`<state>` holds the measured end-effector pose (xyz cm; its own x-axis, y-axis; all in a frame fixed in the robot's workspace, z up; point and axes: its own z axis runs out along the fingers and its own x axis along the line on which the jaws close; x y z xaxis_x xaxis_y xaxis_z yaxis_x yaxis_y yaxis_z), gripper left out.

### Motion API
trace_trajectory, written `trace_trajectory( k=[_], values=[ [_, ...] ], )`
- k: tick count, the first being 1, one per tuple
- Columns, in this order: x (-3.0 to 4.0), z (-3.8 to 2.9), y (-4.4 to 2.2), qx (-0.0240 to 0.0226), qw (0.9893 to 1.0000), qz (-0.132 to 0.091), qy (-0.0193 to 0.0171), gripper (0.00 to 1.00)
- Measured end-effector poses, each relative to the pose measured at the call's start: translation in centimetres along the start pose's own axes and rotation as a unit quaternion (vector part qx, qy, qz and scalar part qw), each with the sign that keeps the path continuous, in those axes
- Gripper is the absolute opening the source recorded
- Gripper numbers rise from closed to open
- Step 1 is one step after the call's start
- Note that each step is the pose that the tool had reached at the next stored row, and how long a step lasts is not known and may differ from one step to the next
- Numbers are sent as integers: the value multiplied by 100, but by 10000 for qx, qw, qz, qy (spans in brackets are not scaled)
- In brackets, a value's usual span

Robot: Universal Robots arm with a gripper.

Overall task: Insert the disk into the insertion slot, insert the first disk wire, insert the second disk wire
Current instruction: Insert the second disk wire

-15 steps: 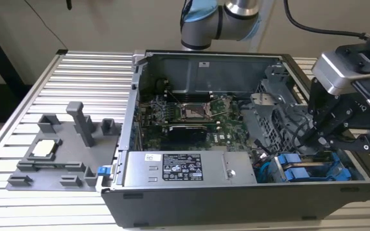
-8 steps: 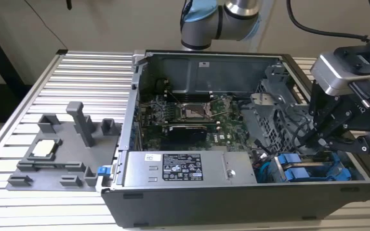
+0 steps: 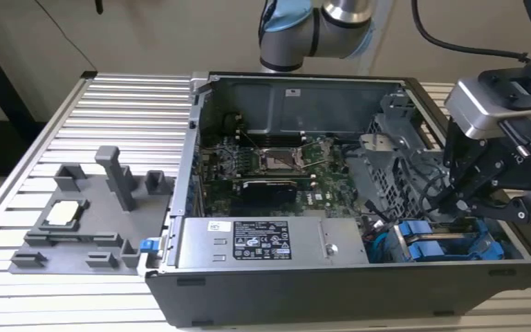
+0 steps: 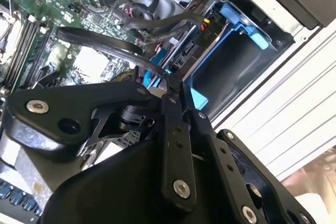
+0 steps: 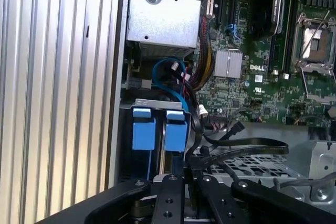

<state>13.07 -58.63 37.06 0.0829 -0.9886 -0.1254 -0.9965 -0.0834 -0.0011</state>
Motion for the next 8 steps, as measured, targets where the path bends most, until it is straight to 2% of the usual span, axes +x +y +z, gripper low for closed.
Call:
trace_trajectory(
  k=[4, 8],
  values=[
    [13, 38, -49, 1, 10000, 5, -3, 16],
    [25, 86, -73, 9, 10000, 58, -22, 16]
  ],
)
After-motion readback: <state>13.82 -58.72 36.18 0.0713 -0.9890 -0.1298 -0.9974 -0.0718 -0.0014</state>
